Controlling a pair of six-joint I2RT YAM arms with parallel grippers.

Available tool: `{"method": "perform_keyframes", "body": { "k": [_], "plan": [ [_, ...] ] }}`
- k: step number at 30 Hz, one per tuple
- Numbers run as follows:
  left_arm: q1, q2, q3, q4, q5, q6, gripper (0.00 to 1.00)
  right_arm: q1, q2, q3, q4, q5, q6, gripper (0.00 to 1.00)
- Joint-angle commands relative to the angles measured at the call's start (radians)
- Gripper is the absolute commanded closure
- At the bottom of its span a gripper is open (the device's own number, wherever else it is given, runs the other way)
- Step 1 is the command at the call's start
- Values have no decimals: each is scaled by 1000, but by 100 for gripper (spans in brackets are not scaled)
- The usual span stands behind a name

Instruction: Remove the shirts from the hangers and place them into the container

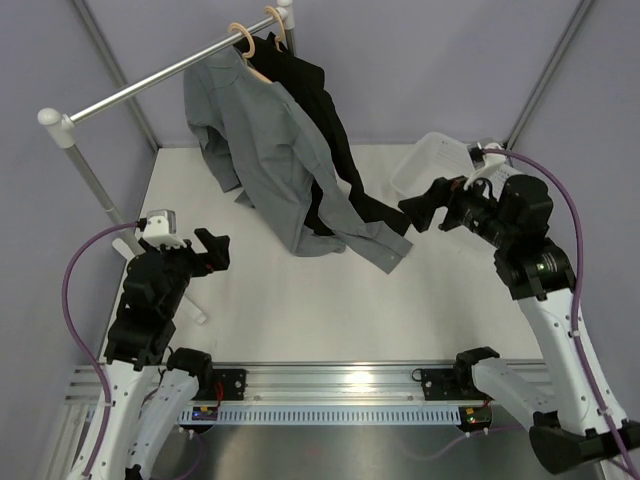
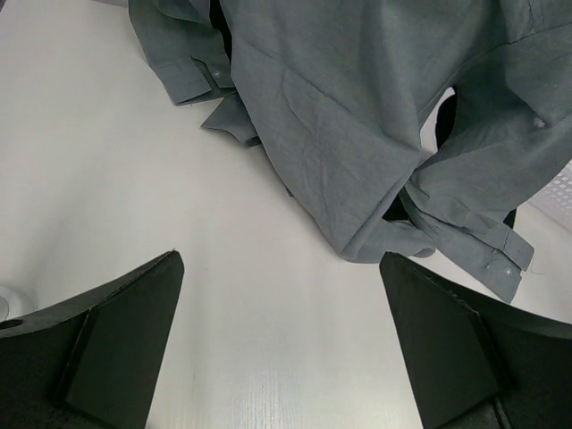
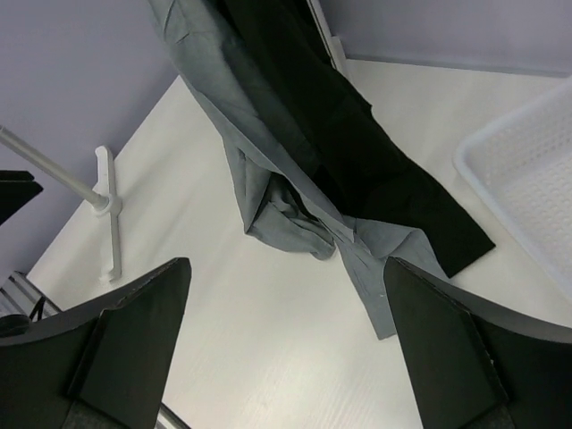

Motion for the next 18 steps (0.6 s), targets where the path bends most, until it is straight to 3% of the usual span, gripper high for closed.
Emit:
{"method": "perform_keyframes", "body": {
  "k": [1,18],
  "plan": [
    [0,-21,-21,63,2,15,1,119,124,117,107,70,-85,1],
    [8,-38,-41,63,22,8,1,439,722,719,135,98,-381,5]
  ]
}}
